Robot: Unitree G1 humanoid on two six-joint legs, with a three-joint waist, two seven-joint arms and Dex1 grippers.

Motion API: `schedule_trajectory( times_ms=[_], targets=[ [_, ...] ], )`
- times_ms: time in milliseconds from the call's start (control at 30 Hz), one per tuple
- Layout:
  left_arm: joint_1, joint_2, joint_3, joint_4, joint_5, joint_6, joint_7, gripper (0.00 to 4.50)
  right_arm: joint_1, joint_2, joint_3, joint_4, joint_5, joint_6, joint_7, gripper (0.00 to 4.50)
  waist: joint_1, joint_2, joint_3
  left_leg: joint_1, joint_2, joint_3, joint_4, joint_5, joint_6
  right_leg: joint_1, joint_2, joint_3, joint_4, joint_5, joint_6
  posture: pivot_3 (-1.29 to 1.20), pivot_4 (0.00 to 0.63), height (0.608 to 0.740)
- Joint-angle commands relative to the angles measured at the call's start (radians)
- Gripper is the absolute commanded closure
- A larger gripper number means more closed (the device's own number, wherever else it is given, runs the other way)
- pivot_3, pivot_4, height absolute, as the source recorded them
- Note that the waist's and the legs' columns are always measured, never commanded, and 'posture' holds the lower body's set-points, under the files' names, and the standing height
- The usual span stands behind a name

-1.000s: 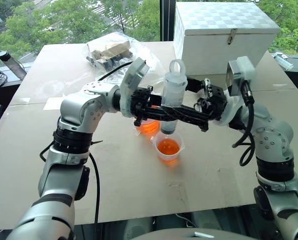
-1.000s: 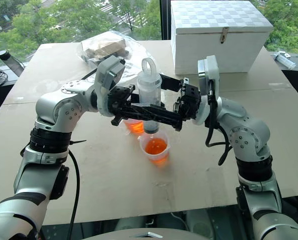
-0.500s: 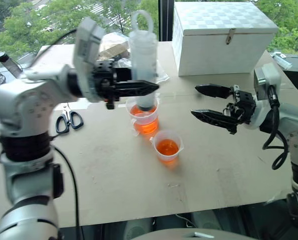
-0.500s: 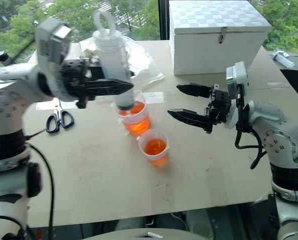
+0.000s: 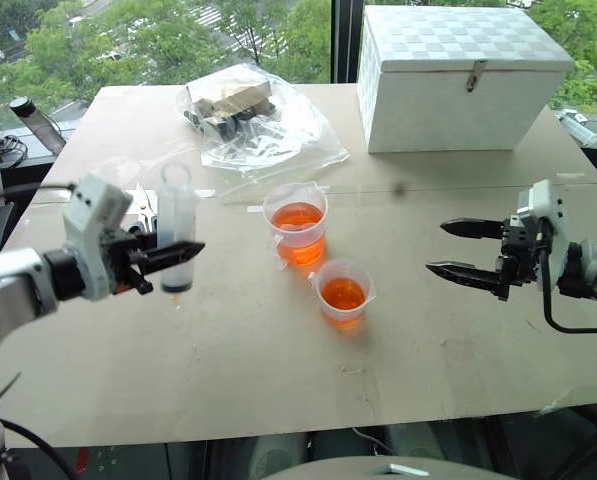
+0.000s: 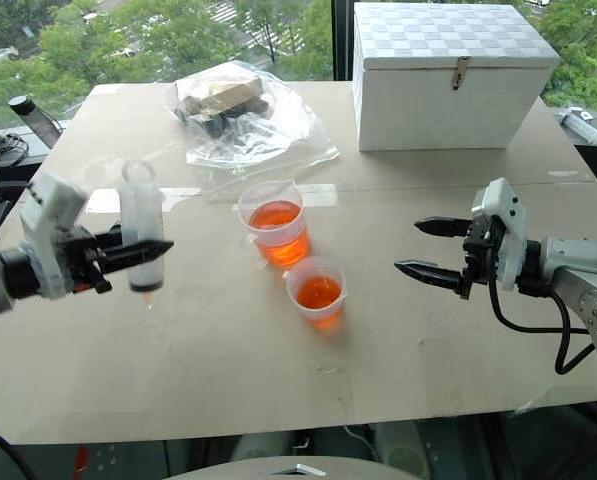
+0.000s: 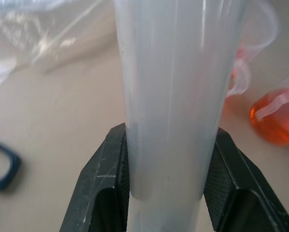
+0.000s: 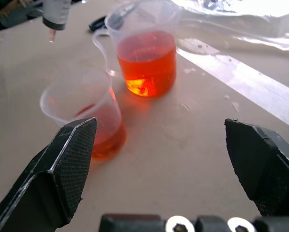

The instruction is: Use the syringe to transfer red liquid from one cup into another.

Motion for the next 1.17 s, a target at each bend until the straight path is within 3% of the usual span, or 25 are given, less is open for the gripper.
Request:
schedule_trajectory(
  times_ms=[33,167,333,400,600,700,800,867,933,1167],
  targets=[
    [-0.038,-0.023,-0.050,0.028,0.074,0.036,0.132,3.14,0.016,-0.006,0.012,0.040,-0.099,-0.087,0.016,0.00,0.004,0.000,0.000,0.000,0.000,0.000,0.000,0.000,0.000,0.000,0.000,0.000,0.000,0.000,0.000,0.00,0.150,0.740],
    [-0.101,-0.054,-0.170,0.099,0.124,-0.023,0.161,3.14,0.013,0.029,0.017,0.059,-0.118,-0.097,0.007,0.00,0.011,0.000,-0.001,0.001,0.000,0.000,0.000,0.000,0.000,0.001,0.000,0.000,0.000,0.000,0.000,0.00,0.150,0.740],
    [-0.160,-0.056,-0.207,0.143,0.172,-0.149,0.139,0.71,0.033,0.071,0.003,0.048,-0.129,-0.131,0.013,0.00,0.015,0.001,-0.001,0.000,0.000,0.000,0.000,0.000,0.000,0.000,0.000,0.000,0.000,0.000,0.000,0.00,0.150,0.740],
    [-0.152,-0.051,-0.187,0.137,0.193,-0.208,0.135,0.05,0.083,0.087,-0.032,0.040,-0.117,-0.166,0.031,0.00,0.015,0.001,-0.001,-0.001,0.000,0.001,0.000,0.000,0.000,0.000,0.000,0.001,-0.001,0.000,0.000,0.00,0.150,0.740],
    [0.069,-0.130,0.032,-0.143,-0.004,-0.349,-0.081,0.05,0.273,0.108,-0.130,0.052,-0.102,-0.301,0.146,0.00,0.012,0.001,-0.001,-0.001,0.000,0.002,-0.001,0.000,0.000,0.000,-0.001,0.001,-0.003,0.000,0.000,0.00,0.150,0.740],
    [0.208,-0.175,0.069,-0.263,-0.055,-0.378,-0.118,0.05,0.296,0.121,-0.154,0.062,-0.069,-0.297,0.163,0.00,0.006,0.002,-0.001,0.001,0.000,0.002,-0.001,0.000,0.000,0.002,-0.002,0.002,-0.003,0.000,0.000,0.00,0.150,0.740],
    [0.397,-0.296,-0.041,-0.298,0.022,-0.513,-0.123,0.05,0.334,0.127,-0.125,0.094,-0.138,-0.364,0.181,0.00,0.001,0.006,-0.003,0.008,0.000,0.002,-0.003,0.000,0.000,0.008,-0.002,0.001,-0.002,0.000,-0.001,0.00,0.150,0.740],
    [0.512,-0.362,-0.149,-0.252,0.201,-0.729,-0.117,0.05,0.354,0.141,-0.116,0.113,-0.162,-0.405,0.190,0.00,0.002,0.007,-0.003,0.020,0.000,0.003,-0.007,-0.003,0.005,0.020,-0.002,0.002,-0.006,-0.001,-0.001,0.00,0.150,0.740],
    [0.612,-0.391,-0.234,-0.202,0.339,-0.910,-0.134,0.05,0.357,0.170,-0.115,0.145,-0.189,-0.457,0.178,0.00,0.003,0.006,-0.004,0.021,0.000,0.003,-0.007,-0.004,0.005,0.021,-0.002,0.001,-0.007,-0.001,-0.002,0.00,0.150,0.740],
    [0.664,-0.441,-0.323,-0.117,0.435,-1.088,-0.107,0.05,0.404,0.239,-0.089,0.215,-0.266,-0.629,0.192,0.00,0.018,0.006,-0.005,0.020,0.000,0.002,-0.007,-0.005,0.007,0.020,-0.004,0.001,-0.008,-0.001,-0.002,0.00,0.150,0.740]
  ],
)
